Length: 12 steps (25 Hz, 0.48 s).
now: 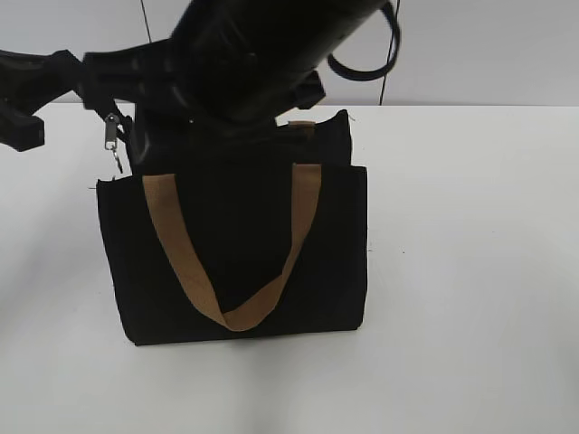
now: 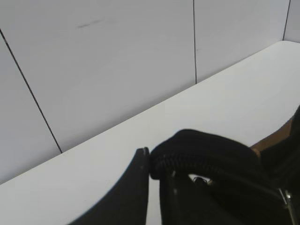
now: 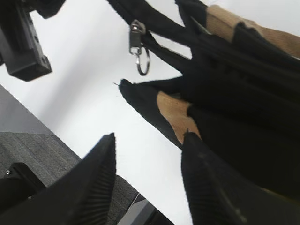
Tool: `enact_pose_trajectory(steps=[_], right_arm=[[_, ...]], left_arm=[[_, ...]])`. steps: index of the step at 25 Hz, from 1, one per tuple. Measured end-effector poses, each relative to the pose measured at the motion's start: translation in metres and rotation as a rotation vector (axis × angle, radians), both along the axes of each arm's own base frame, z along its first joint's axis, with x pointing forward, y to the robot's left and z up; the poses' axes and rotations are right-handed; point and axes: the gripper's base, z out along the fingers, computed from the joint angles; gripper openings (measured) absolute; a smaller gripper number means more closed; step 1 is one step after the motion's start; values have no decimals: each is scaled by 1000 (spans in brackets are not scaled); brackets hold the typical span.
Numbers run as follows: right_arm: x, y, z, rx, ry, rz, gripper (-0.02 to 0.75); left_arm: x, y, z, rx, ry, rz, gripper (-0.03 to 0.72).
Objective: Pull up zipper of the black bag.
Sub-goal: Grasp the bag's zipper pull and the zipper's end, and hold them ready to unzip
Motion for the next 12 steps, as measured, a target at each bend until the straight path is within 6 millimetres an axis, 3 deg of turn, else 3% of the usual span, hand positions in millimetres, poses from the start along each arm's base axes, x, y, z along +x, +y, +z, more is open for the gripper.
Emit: enact_pose_trajectory(steps=[6, 12], right_arm=[[15, 27, -10, 66, 25, 24, 278], [27, 41, -30, 86, 32, 7, 269]], left_arm=[[2, 0, 4, -19, -10, 10, 23], [2, 0, 4, -21, -11, 7, 23]])
